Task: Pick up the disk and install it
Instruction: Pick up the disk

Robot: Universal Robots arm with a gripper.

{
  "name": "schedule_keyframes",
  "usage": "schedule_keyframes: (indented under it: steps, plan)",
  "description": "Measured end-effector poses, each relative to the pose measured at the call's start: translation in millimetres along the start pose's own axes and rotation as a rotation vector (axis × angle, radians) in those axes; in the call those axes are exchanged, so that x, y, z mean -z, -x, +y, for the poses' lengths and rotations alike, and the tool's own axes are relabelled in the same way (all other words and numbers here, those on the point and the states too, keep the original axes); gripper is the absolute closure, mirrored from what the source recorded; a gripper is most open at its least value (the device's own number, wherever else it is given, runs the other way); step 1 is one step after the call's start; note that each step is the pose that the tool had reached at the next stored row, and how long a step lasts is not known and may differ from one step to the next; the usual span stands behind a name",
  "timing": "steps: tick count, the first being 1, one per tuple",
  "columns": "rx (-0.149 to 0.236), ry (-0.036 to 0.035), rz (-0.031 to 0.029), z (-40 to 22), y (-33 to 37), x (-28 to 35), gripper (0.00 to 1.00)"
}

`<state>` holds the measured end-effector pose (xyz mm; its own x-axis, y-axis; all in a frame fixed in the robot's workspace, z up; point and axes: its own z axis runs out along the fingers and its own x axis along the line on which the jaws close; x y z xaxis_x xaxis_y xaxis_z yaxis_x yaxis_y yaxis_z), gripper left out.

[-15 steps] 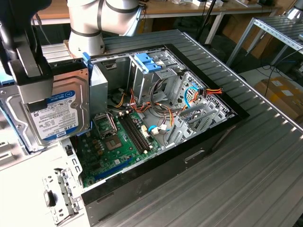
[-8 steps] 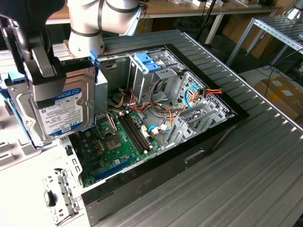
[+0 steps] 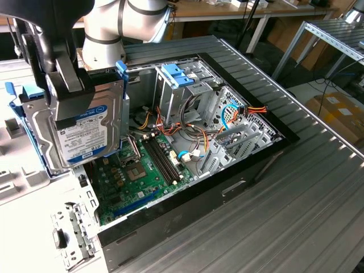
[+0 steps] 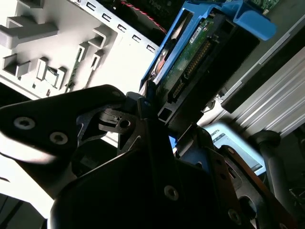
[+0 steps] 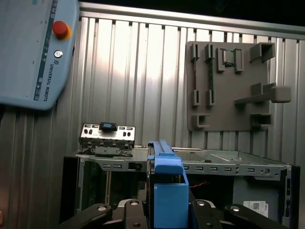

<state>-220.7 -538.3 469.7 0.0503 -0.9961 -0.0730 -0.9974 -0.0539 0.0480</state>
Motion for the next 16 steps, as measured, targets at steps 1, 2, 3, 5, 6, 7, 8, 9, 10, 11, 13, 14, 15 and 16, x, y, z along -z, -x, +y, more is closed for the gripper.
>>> schedule_keyframes:
  steps: [1,2,3,5,6,7,8,9,10,11,13,14,15,16]
  plan:
    - [0.000,0.0001,0.0000,-0.5,-0.3,0.1,0.64]
    - [0.000,0.0001,0.0000,-1.1,-0.6,0.1,0.64]
    - [0.000,0.0001,0.0000,-1.5,-0.9,0.2,0.64]
    - [0.000,0.0001,-0.0001,-3.0,-1.7,0.2,0.64]
    - [0.000,0.0002,0.0000,-3.5,-2.0,0.3,0.64]
    - [0.000,0.0002,0.0000,-4.0,-2.3,0.3,0.64]
    - [0.000,0.0002,0.0000,-4.7,-2.6,0.4,0.64]
    - [0.000,0.0003,0.0000,-5.5,-3.0,0.4,0.64]
    - [0.000,0.0003,0.0000,-6.1,-3.4,0.5,0.64]
    - [0.000,0.0004,0.0000,-6.9,-3.8,0.5,0.64]
    - [0.000,0.0003,-0.0001,-8.0,-4.5,0.6,0.64]
    - [0.000,0.0004,-0.0001,-8.7,-4.8,0.7,0.64]
    - [0.000,0.0005,0.0000,-9.2,-5.1,0.8,0.64]
    - [0.000,0.0005,-0.0001,-9.7,-5.4,0.8,0.64]
